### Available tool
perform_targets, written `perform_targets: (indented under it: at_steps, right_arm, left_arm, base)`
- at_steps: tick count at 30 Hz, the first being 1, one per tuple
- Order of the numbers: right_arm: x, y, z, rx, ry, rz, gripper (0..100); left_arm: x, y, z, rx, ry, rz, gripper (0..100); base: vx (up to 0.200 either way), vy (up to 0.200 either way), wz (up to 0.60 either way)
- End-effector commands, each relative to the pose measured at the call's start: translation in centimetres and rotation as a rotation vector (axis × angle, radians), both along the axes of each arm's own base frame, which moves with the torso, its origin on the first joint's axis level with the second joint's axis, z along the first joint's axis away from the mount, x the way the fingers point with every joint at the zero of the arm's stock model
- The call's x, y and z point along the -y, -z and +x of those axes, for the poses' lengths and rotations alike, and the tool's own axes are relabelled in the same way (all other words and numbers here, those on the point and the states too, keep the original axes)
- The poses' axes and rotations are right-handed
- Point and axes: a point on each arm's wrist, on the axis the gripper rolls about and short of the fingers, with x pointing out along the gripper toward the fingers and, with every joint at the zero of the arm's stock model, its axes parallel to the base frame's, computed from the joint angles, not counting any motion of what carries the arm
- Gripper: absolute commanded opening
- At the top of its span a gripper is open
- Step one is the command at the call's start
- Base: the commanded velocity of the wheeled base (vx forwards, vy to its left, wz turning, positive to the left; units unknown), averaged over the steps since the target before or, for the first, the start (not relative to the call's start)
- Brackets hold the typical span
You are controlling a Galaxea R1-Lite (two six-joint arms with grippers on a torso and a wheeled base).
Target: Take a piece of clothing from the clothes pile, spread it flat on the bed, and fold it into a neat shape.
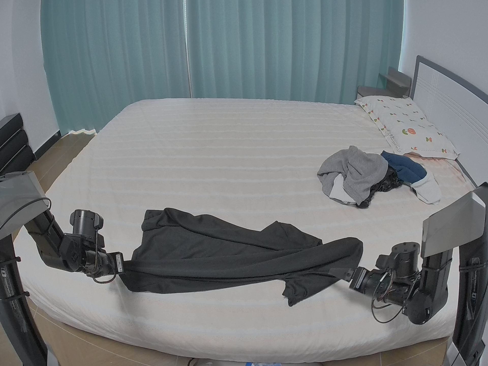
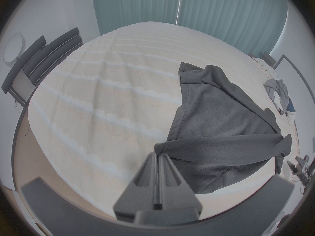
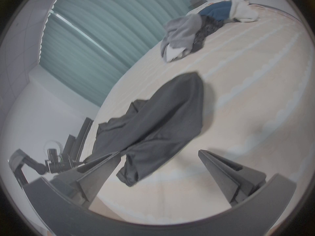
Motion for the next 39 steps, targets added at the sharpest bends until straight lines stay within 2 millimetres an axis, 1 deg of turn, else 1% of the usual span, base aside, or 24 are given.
perform_targets:
  at_steps: [1,3,8,11,15,17,19,20,24,27,28,29,30,31,34,35,37,39]
  right_arm:
    - [-2.5,2.1,-0.3,-0.034,-0.058,-0.04,100]
    - [-2.7,2.4,0.0,-0.032,-0.062,-0.039,100]
    - [-3.0,2.5,0.4,-0.024,-0.066,-0.036,100]
    - [-3.4,2.6,1.2,-0.021,-0.065,-0.033,100]
    - [-4.0,2.7,1.8,-0.021,-0.07,-0.037,100]
    - [-4.5,3.2,2.6,-0.016,-0.048,-0.056,100]
    - [-4.6,3.4,2.8,-0.015,-0.035,-0.068,100]
    - [-4.7,3.5,2.9,-0.017,-0.017,-0.086,0]
    - [-4.5,3.2,2.3,-0.025,-0.008,-0.1,0]
    - [-3.7,2.2,1.7,-0.025,0.005,-0.101,0]
    - [-3.7,2.2,1.7,-0.025,0.005,-0.101,0]
    - [-3.1,1.3,1.2,-0.02,0.011,-0.093,0]
    - [-2.9,1.1,1.0,-0.022,0.013,-0.092,0]
    - [-2.1,-0.1,0.2,-0.015,0.008,-0.082,0]
    - [-0.7,-2.8,-0.8,0.014,-0.036,-0.024,0]
    - [0.1,-3.6,-1.3,0.02,-0.044,-0.01,0]
    - [1.0,-4.2,-2.1,0.01,-0.052,-0.018,0]
    - [1.8,-4.2,-2.7,-0.004,-0.059,-0.057,0]
  left_arm:
    - [0.0,0.0,0.0,0.001,-0.001,0.0,0]
    - [0.0,0.0,0.0,0.001,-0.001,0.0,0]
    - [0.0,0.0,0.0,0.001,0.001,0.0,0]
    - [0.0,0.0,0.0,0.002,0.0,0.0,0]
    - [0.0,0.0,0.0,0.002,0.0,0.0,0]
    - [0.1,0.1,0.0,-0.002,0.002,-0.002,0]
    - [0.1,0.1,0.0,-0.002,0.003,-0.002,0]
    - [0.1,0.1,0.0,-0.002,0.003,-0.002,0]
    - [0.1,-0.1,0.0,0.004,0.003,-0.003,0]
    - [0.1,0.0,0.0,0.002,0.005,-0.004,0]
    - [0.1,0.0,0.0,0.002,0.005,-0.004,0]
    - [0.1,0.0,0.0,0.002,0.005,-0.004,0]
    - [0.1,-0.1,0.0,0.002,0.005,-0.004,0]
    - [0.2,-0.4,-0.2,0.01,0.008,-0.005,0]
    - [0.3,-1.7,-0.9,0.035,0.013,-0.007,0]
    - [0.4,-2.2,-1.2,0.045,0.023,-0.018,0]
    - [0.5,-3.0,-1.5,0.063,0.035,-0.033,0]
    - [0.5,-3.4,-1.9,0.07,0.039,-0.035,0]
  base:
    - [0.0,0.0,0.0]
    - [0.0,0.0,0.0]
    - [0.0,0.0,0.0]
    - [0.0,0.0,0.0]
    - [0.0,0.0,0.0]
    - [0.0,0.0,0.0]
    - [0.0,0.0,0.0]
    - [0.0,0.0,0.0]
    - [0.0,0.0,0.0]
    - [0.0,0.0,0.0]
    - [0.0,0.0,0.0]
    - [0.0,0.0,0.0]
    - [0.0,0.0,0.0]
    - [0.0,0.0,0.0]
    - [0.0,0.0,0.0]
    - [0.0,0.0,0.0]
    - [0.0,0.0,0.0]
    - [0.0,0.0,0.0]
